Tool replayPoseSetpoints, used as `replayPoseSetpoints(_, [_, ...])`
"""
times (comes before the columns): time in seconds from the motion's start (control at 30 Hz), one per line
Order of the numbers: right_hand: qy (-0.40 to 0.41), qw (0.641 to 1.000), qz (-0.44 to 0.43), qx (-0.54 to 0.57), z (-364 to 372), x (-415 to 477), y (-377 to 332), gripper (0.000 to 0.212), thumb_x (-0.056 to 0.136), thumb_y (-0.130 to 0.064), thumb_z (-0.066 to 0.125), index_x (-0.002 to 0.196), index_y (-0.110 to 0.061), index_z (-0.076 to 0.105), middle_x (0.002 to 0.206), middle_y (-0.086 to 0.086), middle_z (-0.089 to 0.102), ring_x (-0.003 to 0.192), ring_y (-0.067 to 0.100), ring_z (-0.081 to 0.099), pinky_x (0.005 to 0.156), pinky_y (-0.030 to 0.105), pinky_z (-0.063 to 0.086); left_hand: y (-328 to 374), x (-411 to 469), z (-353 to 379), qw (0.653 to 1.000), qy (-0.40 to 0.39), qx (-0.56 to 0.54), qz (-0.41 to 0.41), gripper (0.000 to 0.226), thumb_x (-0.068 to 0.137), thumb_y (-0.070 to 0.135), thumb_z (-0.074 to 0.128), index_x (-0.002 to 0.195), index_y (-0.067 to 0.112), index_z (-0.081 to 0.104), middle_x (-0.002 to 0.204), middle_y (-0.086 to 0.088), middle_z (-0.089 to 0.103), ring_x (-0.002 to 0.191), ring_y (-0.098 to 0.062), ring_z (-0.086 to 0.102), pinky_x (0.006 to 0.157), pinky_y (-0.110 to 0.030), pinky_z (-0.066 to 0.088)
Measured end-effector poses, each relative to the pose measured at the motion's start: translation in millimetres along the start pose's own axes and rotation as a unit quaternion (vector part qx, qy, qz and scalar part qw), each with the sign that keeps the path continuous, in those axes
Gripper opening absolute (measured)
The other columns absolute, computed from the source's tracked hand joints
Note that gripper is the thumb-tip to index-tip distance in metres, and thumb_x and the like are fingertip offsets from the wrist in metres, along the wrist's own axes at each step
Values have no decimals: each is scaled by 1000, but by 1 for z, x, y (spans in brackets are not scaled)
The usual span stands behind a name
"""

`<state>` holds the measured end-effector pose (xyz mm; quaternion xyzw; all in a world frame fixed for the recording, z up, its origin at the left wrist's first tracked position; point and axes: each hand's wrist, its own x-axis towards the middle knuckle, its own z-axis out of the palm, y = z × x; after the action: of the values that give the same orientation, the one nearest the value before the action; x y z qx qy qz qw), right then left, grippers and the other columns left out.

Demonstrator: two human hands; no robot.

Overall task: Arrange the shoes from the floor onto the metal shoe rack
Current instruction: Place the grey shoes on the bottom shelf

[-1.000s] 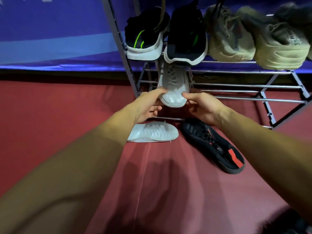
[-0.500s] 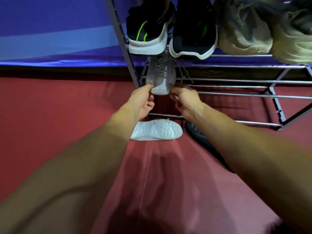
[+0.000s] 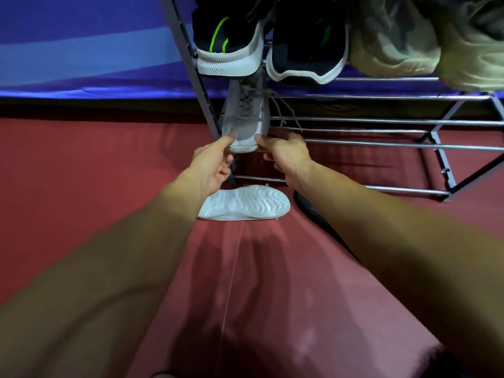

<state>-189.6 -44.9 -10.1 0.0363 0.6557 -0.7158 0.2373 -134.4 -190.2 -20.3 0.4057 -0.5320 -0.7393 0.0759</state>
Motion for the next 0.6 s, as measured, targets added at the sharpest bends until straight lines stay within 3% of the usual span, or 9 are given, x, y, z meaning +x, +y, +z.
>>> replayPoseSetpoints(0.23, [0, 998, -10, -55, -14, -5, 4, 50, 92, -21, 72, 136, -10, 51, 104, 8, 75, 49, -6, 59, 42, 9, 39, -4, -11, 2, 999, 2, 51, 10, 26, 84, 35, 77, 100, 17, 65, 71, 5, 61, 57, -6, 52, 50, -19, 30])
replayPoseSetpoints(0.3, [-6, 997, -21, -72, -19, -8, 3, 33, 93, -18, 70, 123, -13, 58, 104, 8, 75, 49, -6, 58, 42, 9, 39, -6, -16, 3, 997, 2, 78, 17, 28, 85, 38, 76, 98, 16, 67, 76, 4, 65, 59, -6, 53, 51, -19, 32])
replayPoseSetpoints(0.37, [-12, 995, -32, -99, -24, -9, 5, 20, 93, -15, 69, 111, -12, 64, 90, 5, 73, 47, -4, 58, 44, 10, 40, -9, -20, 1, 993, -2, 116, 32, 33, 83, 45, 76, 97, 16, 70, 79, 4, 68, 61, -6, 54, 52, -19, 34])
replayPoseSetpoints(0.47, [-12, 989, -28, -142, -30, -9, 9, 22, 89, -16, 72, 109, -9, 66, 79, 4, 71, 55, 6, 60, 53, 15, 47, -15, -24, -7, 980, -24, 190, 49, 35, 80, 49, 78, 94, 18, 72, 79, 7, 67, 66, -6, 54, 52, -19, 36])
replayPoseSetpoints(0.6, [-14, 981, -6, -195, -33, -12, 20, 23, 85, -17, 77, 103, -12, 64, 83, 6, 72, 61, 10, 63, 54, 20, 49, -23, -30, -18, 965, -34, 254, 59, 34, 83, 47, 75, 97, 16, 72, 82, 5, 67, 69, -7, 54, 55, -21, 37])
